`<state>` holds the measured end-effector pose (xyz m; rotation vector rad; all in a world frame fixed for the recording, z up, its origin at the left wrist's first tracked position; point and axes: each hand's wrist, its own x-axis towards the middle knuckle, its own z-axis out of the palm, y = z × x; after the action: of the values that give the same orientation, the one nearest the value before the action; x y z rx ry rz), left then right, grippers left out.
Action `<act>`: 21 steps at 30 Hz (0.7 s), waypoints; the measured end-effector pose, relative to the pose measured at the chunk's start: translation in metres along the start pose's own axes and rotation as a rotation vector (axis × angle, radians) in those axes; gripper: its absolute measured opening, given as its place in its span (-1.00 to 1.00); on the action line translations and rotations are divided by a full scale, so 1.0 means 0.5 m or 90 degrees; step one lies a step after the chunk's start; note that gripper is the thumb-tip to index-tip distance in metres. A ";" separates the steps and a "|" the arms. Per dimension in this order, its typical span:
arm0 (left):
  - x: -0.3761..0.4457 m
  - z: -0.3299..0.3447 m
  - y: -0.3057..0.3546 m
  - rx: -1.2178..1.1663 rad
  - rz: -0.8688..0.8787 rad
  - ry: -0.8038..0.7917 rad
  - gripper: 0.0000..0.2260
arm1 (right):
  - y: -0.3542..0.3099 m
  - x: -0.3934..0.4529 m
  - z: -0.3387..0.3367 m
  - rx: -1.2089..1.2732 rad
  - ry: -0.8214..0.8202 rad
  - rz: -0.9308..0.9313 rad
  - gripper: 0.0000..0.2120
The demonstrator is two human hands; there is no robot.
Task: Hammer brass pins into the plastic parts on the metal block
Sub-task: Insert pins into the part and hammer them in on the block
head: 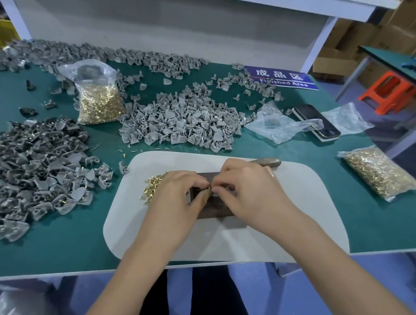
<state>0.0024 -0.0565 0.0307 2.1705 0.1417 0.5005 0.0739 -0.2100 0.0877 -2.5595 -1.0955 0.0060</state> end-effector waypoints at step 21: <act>0.003 -0.005 -0.008 -0.012 0.001 -0.014 -0.92 | 0.012 -0.011 0.009 0.167 0.046 0.070 -0.91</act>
<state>0.0034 -0.0517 0.0291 2.1563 0.1232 0.4768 0.0734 -0.2164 0.0807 -2.3613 -0.8652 0.0794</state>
